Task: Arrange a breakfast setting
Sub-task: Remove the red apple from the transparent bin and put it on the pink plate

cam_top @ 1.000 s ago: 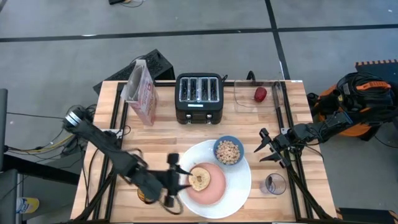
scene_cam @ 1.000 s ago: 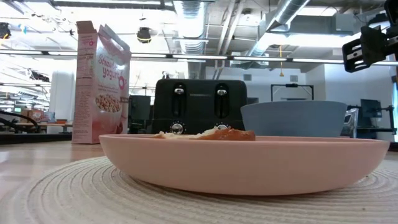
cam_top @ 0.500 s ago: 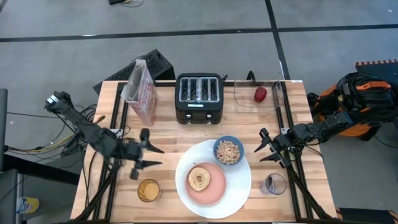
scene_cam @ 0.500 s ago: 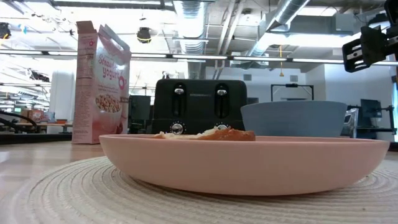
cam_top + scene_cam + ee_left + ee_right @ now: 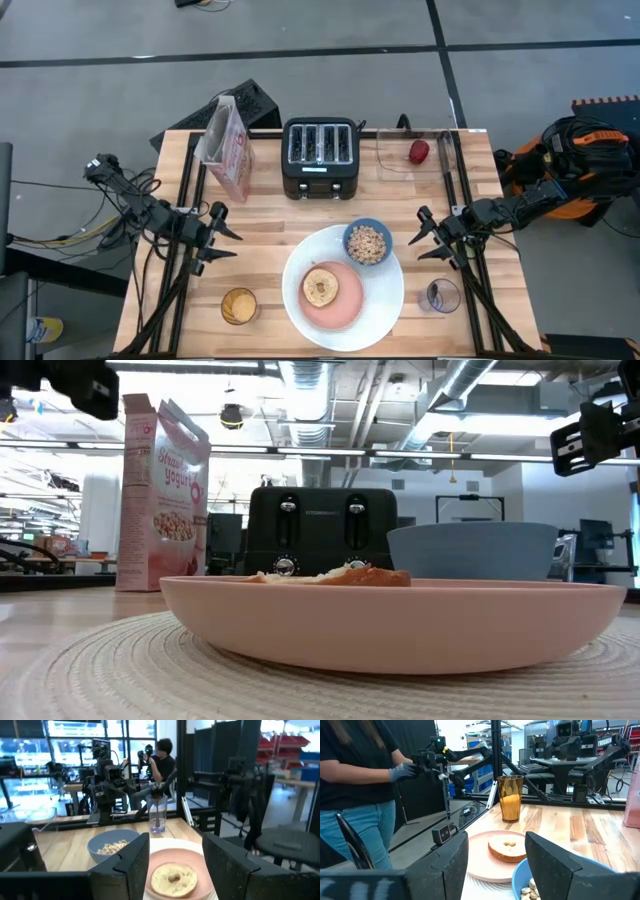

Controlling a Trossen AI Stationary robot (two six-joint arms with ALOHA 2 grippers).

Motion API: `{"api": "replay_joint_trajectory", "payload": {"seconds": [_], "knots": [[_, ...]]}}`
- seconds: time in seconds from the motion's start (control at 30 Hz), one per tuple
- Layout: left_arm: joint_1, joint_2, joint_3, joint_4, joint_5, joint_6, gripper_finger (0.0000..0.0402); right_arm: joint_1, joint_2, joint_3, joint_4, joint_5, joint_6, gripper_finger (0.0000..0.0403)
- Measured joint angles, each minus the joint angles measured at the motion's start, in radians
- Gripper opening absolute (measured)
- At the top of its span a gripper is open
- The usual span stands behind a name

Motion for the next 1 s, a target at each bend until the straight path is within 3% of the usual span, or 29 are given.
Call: {"api": "replay_joint_trajectory", "payload": {"seconds": [0.13, 0.67, 0.77, 1.0], "knots": [[0.0, -0.042, -0.055, -0.001, 0.02, 0.045, 0.0169, 0.0, 0.0, 0.0, 0.0, 0.0, 0.0, 0.0217], [-0.001, -0.048, -0.183, -0.003, 0.041, -0.172, 0.0169, 0.0, 0.0, 0.0, 0.0, 0.0, 0.0, 0.0217], [-0.001, -0.057, -0.182, -0.111, 0.04, -0.2, 0.0169, 0.0, 0.0, 0.0, 0.0, 0.0, 0.0, 0.0217], [-0.001, -0.127, -0.182, -0.1, 0.044, -0.205, 0.0169, 0.0, 0.0, 0.0, 0.0, 0.0, 0.0, 0.0217]]}}
